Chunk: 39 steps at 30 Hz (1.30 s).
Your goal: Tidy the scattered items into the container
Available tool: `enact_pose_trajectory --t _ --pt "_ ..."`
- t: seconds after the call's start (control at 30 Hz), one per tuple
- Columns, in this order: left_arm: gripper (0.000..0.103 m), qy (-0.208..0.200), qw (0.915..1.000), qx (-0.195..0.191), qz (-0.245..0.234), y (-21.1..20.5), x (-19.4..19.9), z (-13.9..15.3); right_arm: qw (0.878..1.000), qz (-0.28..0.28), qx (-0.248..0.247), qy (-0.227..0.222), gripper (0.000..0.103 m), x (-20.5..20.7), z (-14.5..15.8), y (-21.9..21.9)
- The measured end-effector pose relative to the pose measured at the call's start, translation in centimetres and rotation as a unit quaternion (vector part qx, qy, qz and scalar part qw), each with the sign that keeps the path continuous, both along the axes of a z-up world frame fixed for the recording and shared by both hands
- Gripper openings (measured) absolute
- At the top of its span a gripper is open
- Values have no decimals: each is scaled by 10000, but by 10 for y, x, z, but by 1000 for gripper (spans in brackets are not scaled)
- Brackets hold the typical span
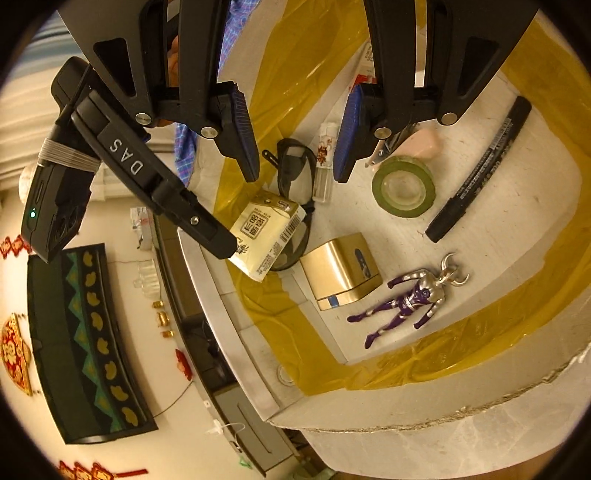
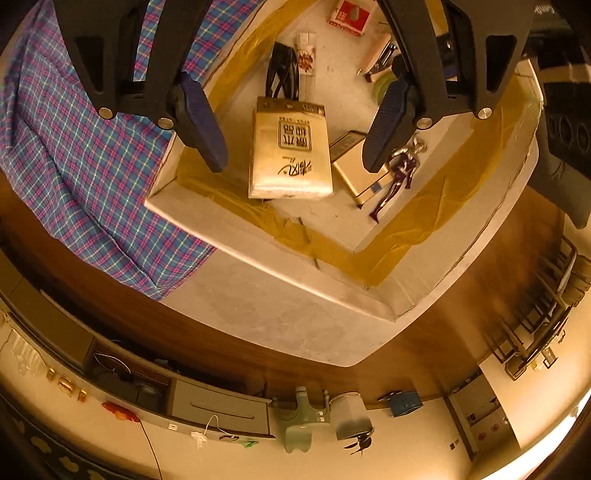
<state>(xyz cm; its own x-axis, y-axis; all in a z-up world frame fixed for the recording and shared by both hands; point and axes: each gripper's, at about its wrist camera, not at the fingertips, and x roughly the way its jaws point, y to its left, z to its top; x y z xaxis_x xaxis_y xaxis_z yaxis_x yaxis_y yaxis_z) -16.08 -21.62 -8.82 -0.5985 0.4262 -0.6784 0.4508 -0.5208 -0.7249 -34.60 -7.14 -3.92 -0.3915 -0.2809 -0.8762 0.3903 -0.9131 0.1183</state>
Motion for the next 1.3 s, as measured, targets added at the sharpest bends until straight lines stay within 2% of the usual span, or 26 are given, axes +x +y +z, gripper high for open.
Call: enact_pose_trajectory --t 0.13,0.23,0.47,0.67,0.83,0.93,1.03,1.1,1.3 --pt "44 107 9997 -205 -63 4 6 12 10000 12 -48 25 76 13 5 4" --pt "44 216 9984 -497 -162 11 10 25 9999 -49 -114 41 77 22 11 11" --pt "46 411 9885 -1443 -172 23 28 55 9998 1 -172 103 77 52 28 17" --pt "47 593 9743 -2172 0 22 55 77 9984 323 301 353 77 90 39 15" --pt "47 859 9611 -2626 -20 23 76 96 9920 778 853 515 77 127 44 11" --pt "48 998 9586 -2665 52 21 88 102 9845 1167 1183 563 77 152 42 2" --pt "62 1094 9505 -2908 -10 22 100 104 9772 1508 1394 538 77 176 38 -5" --pt "63 1110 9475 -2997 -50 22 108 103 9738 1646 1480 513 77 187 36 -8" --pt "63 1199 9494 -2904 -24 11 127 99 9689 1812 1631 427 77 205 27 -13"
